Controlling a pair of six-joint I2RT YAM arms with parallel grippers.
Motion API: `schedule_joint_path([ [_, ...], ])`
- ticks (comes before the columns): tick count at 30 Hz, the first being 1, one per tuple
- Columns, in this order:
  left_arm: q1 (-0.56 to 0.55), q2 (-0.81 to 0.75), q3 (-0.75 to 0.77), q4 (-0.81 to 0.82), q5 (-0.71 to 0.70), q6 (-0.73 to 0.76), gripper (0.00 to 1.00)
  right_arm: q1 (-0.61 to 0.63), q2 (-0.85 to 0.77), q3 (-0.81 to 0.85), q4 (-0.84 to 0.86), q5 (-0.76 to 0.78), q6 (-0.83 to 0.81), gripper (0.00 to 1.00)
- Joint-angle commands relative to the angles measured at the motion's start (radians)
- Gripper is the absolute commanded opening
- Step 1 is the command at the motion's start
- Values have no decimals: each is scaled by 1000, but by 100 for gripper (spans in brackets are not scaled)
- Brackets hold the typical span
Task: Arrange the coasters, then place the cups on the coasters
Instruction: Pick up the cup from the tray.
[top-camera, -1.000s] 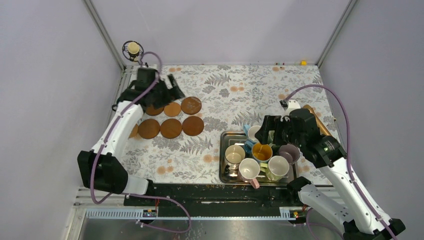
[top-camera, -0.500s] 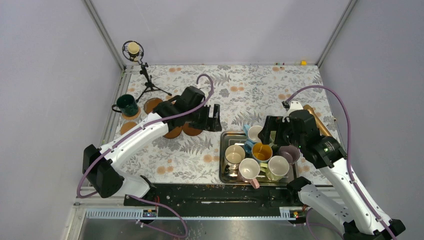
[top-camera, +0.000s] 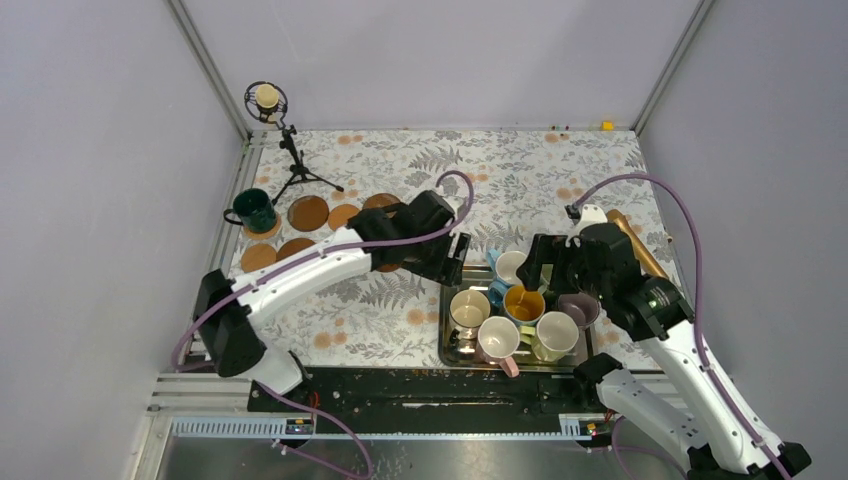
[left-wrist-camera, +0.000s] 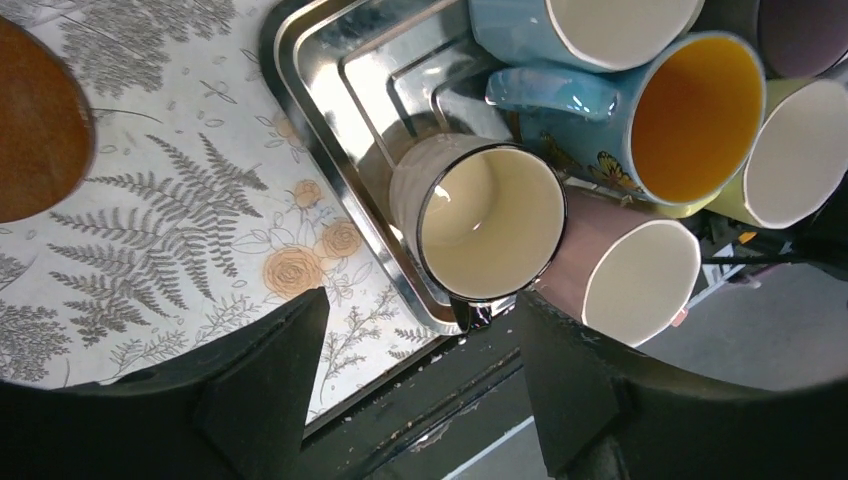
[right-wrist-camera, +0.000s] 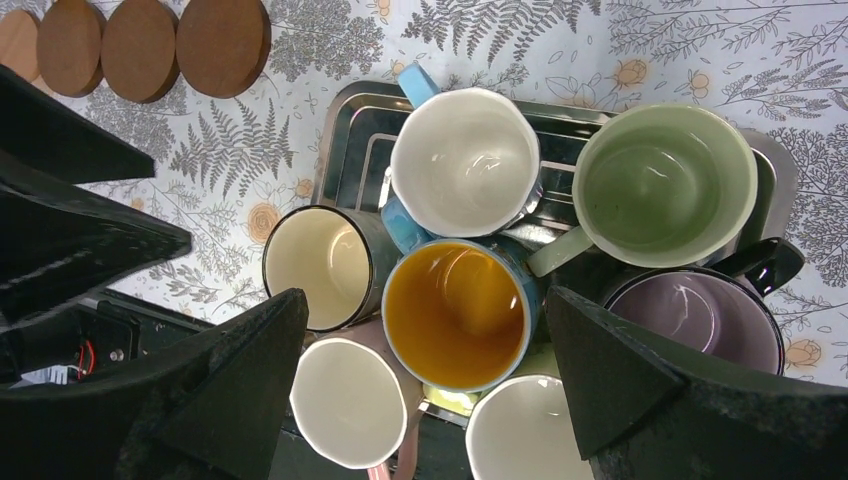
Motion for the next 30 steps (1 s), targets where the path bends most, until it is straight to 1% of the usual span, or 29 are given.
schedule_joint_path([
  [1,-57,81,83,-29,-48,-9,67,-2,-61,-25,36,45,-7,97],
  [5,-76,163,72,-4,-37,-20,65,-2,-122,-58,40,100,2,98],
  [9,-86,212,71,5,-53,-10,58,-2,-146,-81,41,102,12,98],
  [13,-87,225,58,30,-54,-1,50,-2,-129,-88,35,92,28,98],
  [17,-89,236,30,43,-82,19,46,-3,-122,-93,32,87,38,98],
  [22,-89,256,-14,85,-73,36,40,-3,-132,-100,23,116,38,98],
  [23,-90,264,-14,86,-76,39,38,-2,-130,-99,22,122,38,98],
  [24,-91,270,-14,86,-75,40,32,-2,-128,-98,16,127,37,98],
  [26,-93,273,-18,92,-75,41,24,-3,-127,-96,12,123,42,98],
  [30,-93,275,-15,97,-78,38,13,-2,-133,-107,17,112,46,98],
])
